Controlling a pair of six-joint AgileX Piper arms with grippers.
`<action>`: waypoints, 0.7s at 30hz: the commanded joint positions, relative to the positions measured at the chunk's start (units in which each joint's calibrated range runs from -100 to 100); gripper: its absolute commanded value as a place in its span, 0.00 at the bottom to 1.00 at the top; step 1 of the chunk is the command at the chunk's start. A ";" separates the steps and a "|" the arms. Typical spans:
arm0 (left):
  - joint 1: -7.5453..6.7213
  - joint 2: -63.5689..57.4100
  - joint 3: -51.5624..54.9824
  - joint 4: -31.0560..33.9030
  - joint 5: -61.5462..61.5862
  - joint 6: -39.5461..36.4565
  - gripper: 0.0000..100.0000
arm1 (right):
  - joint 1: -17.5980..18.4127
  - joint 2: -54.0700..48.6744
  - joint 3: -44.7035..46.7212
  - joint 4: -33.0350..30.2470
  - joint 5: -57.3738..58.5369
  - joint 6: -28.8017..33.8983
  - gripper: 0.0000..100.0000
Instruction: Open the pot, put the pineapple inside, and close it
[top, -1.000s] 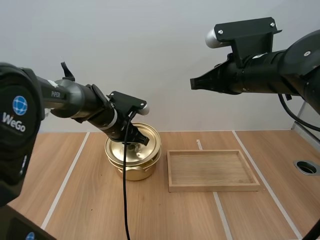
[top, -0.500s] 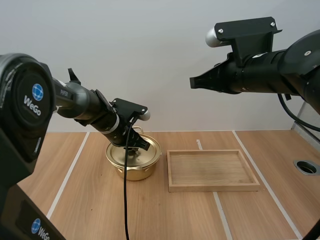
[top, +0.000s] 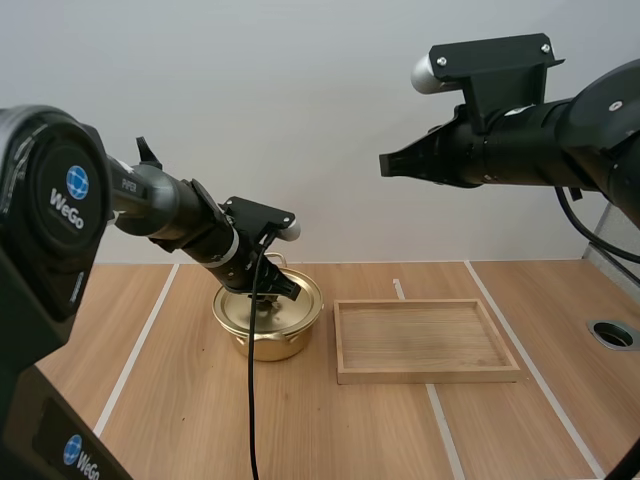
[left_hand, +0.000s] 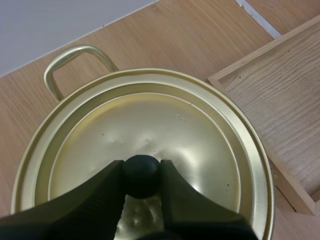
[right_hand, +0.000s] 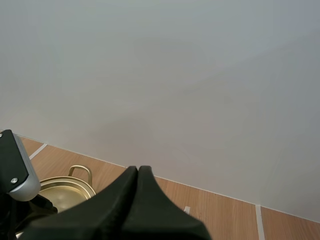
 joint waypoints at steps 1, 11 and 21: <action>0.03 0.62 0.22 0.24 3.19 0.17 0.00 | -0.18 -0.74 -0.01 0.31 -0.32 0.46 0.00; 0.03 -2.15 0.08 -2.05 4.27 -1.32 1.00 | -0.18 -0.74 -0.01 0.31 -0.32 0.46 0.00; 0.03 -7.44 -2.44 -3.07 5.81 -2.10 1.00 | -0.18 -0.74 -0.01 1.00 -0.32 0.46 0.00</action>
